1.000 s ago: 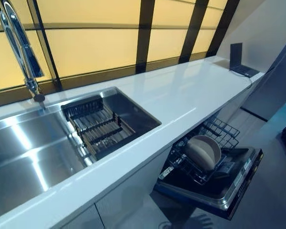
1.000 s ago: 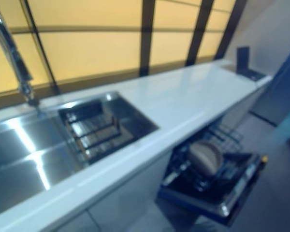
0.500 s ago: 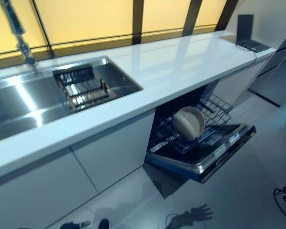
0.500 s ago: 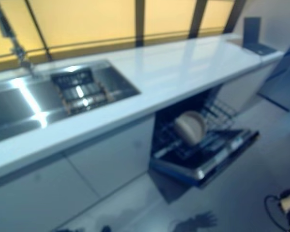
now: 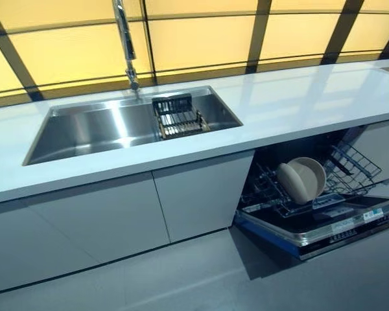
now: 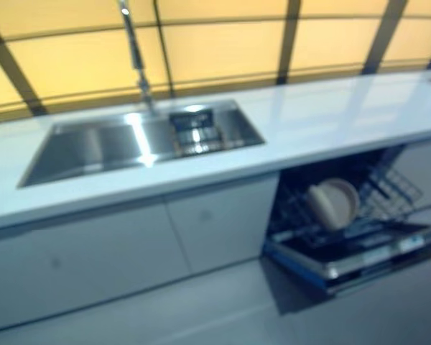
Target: Take plates into dishwasher
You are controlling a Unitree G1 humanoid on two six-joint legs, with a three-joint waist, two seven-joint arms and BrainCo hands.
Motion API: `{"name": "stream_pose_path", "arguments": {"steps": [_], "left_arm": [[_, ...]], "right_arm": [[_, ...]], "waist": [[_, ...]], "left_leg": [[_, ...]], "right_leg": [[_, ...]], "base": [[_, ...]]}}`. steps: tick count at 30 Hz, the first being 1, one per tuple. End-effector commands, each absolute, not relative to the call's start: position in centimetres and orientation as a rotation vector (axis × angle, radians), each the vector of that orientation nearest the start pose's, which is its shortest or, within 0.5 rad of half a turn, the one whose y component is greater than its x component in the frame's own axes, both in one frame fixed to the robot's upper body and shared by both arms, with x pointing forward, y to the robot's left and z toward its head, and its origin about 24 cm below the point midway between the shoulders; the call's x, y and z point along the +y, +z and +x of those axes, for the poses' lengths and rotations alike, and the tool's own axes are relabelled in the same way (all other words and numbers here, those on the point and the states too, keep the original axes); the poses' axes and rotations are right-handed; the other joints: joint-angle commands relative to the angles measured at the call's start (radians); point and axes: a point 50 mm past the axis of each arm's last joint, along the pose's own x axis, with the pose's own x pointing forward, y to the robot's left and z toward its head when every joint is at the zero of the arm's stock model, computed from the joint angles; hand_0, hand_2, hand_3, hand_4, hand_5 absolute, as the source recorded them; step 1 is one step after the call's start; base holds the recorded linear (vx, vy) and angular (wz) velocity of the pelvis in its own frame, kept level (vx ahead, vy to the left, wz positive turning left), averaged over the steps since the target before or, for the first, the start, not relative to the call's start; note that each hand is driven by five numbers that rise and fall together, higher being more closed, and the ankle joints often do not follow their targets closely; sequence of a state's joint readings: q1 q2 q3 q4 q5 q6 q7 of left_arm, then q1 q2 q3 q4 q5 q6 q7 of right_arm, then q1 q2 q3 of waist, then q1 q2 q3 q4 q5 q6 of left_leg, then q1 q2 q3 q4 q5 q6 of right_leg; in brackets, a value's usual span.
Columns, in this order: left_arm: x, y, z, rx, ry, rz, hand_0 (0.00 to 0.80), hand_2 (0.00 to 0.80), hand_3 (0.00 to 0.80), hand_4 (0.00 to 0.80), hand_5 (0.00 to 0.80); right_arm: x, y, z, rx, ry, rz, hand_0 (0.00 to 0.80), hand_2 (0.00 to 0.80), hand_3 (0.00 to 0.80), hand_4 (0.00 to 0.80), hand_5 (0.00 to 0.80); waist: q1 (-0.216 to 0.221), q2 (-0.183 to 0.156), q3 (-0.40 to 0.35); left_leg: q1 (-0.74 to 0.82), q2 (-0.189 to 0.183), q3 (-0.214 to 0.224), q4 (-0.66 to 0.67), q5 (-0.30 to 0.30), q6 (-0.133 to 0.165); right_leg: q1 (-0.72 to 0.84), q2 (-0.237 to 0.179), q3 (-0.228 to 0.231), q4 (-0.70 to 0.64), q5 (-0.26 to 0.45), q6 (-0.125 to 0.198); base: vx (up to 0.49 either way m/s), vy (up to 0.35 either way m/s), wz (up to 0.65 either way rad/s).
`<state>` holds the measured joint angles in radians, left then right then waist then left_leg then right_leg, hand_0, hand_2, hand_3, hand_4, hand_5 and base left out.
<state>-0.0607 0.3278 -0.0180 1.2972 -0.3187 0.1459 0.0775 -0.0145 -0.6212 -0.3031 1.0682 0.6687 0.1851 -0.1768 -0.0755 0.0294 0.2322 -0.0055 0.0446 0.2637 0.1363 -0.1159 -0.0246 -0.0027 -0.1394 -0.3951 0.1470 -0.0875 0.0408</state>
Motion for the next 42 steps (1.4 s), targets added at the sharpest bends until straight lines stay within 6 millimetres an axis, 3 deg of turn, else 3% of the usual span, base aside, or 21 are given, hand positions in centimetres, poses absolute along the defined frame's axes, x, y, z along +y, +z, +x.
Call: {"name": "stream_pose_path", "arguments": {"steps": [1,4,6,8,9,11,12,13,14,15,16,19,22,30,35,38,42], "left_arm": [[29.1,-14.5,9.4,1.269,0.426,0.139,0.0,0.0,0.0,0.0,0.0],[29.1,-14.3,10.2,1.255,0.38,0.176,0.0,0.0,0.0,0.0,0.0],[29.4,-14.1,10.2,1.258,0.408,0.171,0.0,0.0,0.0,0.0,0.0],[29.6,-14.1,10.1,1.261,0.423,0.159,0.0,0.0,0.0,0.0,0.0],[30.2,-14.0,9.4,1.276,0.439,0.143,0.0,0.0,0.0,0.0,0.0],[30.5,-14.0,8.9,1.282,0.451,0.124,0.0,0.0,0.0,0.0,0.0],[30.6,-13.9,9.0,1.286,0.451,0.09,0.0,0.0,0.0,0.0,0.0],[30.6,-13.9,9.1,1.284,0.45,0.086,0.0,0.0,0.0,0.0,0.0],[30.6,-13.8,9.6,1.277,0.438,0.083,0.0,0.0,0.0,0.0,0.0],[30.5,-13.8,9.8,1.275,0.44,0.078,0.0,0.0,0.0,0.0,0.0],[29.9,-13.9,10.1,1.251,0.491,0.02,0.0,0.0,0.0,0.0,0.0],[29.4,-14.0,10.5,1.215,0.504,-0.032,0.0,0.0,0.0,0.0,0.0],[28.0,-14.2,11.6,1.166,0.435,-0.041,0.0,0.0,0.0,0.0,0.0],[27.1,-14.4,11.6,1.135,0.4,-0.06,0.0,0.0,0.0,0.0,0.0],[26.7,-14.6,11.4,1.136,0.363,-0.041,0.0,0.0,0.0,0.0,0.0],[26.4,-14.7,11.4,1.135,0.349,-0.052,0.0,0.0,0.0,0.0,0.0],[25.4,-14.9,11.5,1.11,0.316,-0.079,0.0,0.0,0.0,0.0,0.0]], "right_arm": [[-39.4,-5.7,14.8,0.643,-1.015,0.4,0.0,0.0,0.0,0.0,0.0],[-39.6,-5.2,15.3,0.54,-1.06,0.465,0.0,0.0,0.0,0.0,0.0],[-39.2,-5.5,15.5,0.542,-1.054,0.499,0.0,0.0,0.0,0.0,0.0],[-38.9,-5.7,15.7,0.548,-1.049,0.501,0.0,0.0,0.0,0.0,0.0],[-38.5,-5.9,15.9,0.556,-1.053,0.511,0.0,0.0,0.0,0.0,0.0],[-38.2,-6.2,15.9,0.575,-1.061,0.505,0.0,0.0,0.0,0.0,0.0],[-37.9,-6.6,15.9,0.6,-1.07,0.503,0.0,0.0,0.0,0.0,0.0],[-37.8,-6.6,16.0,0.6,-1.072,0.506,0.0,0.0,0.0,0.0,0.0],[-37.4,-6.8,16.3,0.614,-1.069,0.502,0.0,0.0,0.0,0.0,0.0],[-37.3,-6.8,16.4,0.611,-1.063,0.506,0.0,0.0,0.0,0.0,0.0],[-36.8,-6.8,17.0,0.616,-1.035,0.512,0.0,0.0,0.0,0.0,0.0],[-36.4,-6.7,17.5,0.605,-1.025,0.52,0.0,0.0,0.0,0.0,0.0],[-36.8,-6.6,17.4,0.571,-1.035,0.556,0.0,0.0,0.0,0.0,0.0],[-37.6,-5.8,17.7,0.496,-1.084,0.625,0.0,0.0,0.0,0.0,0.0],[-38.0,-4.8,18.6,0.334,-1.114,0.832,0.0,0.0,0.0,0.0,0.0],[-38.1,-4.6,18.8,0.286,-1.106,0.883,0.0,0.0,0.0,0.0,0.0],[-38.8,-3.3,19.8,0.078,-1.04,1.069,0.0,0.0,0.0,0.0,0.0]], "waist": [[0.04,-0.033,0.001],[0.043,-0.023,0.015],[0.053,-0.029,0.019],[0.059,-0.03,0.021],[0.066,-0.029,0.026],[0.067,-0.025,0.022],[0.063,-0.024,0.019],[0.06,-0.023,0.021],[0.062,-0.026,0.025],[0.066,-0.028,0.024],[0.071,-0.038,0.027],[0.071,-0.034,0.049],[0.064,-0.014,0.079],[0.057,0.042,0.111],[0.037,0.102,0.133],[0.032,0.116,0.138],[0.024,0.146,0.158]], "left_leg": [[0.052,-0.081,-0.096,-0.063,-0.024,0.027],[0.057,-0.071,-0.097,-0.086,-0.022,0.033],[0.031,-0.068,-0.101,-0.076,-0.019,0.054],[0.028,-0.065,-0.102,-0.074,-0.02,0.057],[0.03,-0.051,-0.118,-0.065,-0.023,0.059],[0.027,-0.027,-0.129,-0.055,-0.02,0.054],[0.027,0.006,-0.151,-0.039,-0.032,0.044],[0.025,0.014,-0.156,-0.033,-0.035,0.043],[-0.011,0.057,-0.159,-0.001,-0.025,0.032],[-0.024,0.067,-0.157,0.011,-0.021,0.025],[-0.071,0.1,-0.153,0.05,-0.001,-0.001],[-0.09,0.133,-0.167,0.045,0.038,-0.024],[-0.088,0.157,-0.182,-0.049,0.113,-0.058],[-0.08,0.14,-0.184,-0.131,0.158,-0.075],[-0.086,0.115,-0.182,-0.133,0.163,-0.074],[-0.094,0.109,-0.179,-0.122,0.16,-0.074],[-0.121,0.095,-0.183,-0.075,0.145,-0.075]], "right_leg": [[-0.073,0.12,0.042,0.042,-0.005,0.001],[-0.122,0.115,0.012,0.138,-0.018,0.002],[-0.129,0.061,0.048,0.165,0.029,0.042],[-0.131,0.027,0.068,0.168,0.057,0.058],[-0.134,-0.057,0.139,0.144,0.137,0.087],[-0.132,-0.112,0.187,0.095,0.173,0.093],[-0.139,-0.196,0.26,0.021,0.248,0.113],[-0.15,-0.198,0.278,0.027,0.257,0.115],[-0.148,-0.165,0.3,0.037,0.185,0.113],[-0.137,-0.161,0.279,0.032,0.169,0.11],[-0.114,-0.143,0.243,0.009,0.129,0.109],[-0.121,-0.119,0.242,0.025,0.089,0.107],[-0.117,-0.096,0.202,0.014,0.062,0.097],[-0.149,-0.098,0.183,0.042,0.037,0.081],[-0.195,-0.112,0.206,0.108,0.003,0.069],[-0.212,-0.118,0.211,0.129,-0.005,0.066],[-0.259,-0.128,0.223,0.169,-0.014,0.055]], "base": [[-0.205,0.007,0.95],[-0.174,-0.034,0.09],[-0.099,-0.106,0.16],[-0.044,-0.142,0.13],[-0.007,-0.204,0.03],[0.052,-0.384,-0.04],[0.064,-0.45,0.03],[-0.009,-0.568,0.12],[-0.061,-0.357,0.01],[-0.116,-0.564,0.15],[-0.116,-0.437,0.27],[-0.091,-0.268,0.32],[-0.112,-0.243,0.05],[-0.034,-0.039,0.06],[-0.012,0.039,0.05],[-0.001,0.034,0.04],[-0.008,0.049,-0.03]]}}
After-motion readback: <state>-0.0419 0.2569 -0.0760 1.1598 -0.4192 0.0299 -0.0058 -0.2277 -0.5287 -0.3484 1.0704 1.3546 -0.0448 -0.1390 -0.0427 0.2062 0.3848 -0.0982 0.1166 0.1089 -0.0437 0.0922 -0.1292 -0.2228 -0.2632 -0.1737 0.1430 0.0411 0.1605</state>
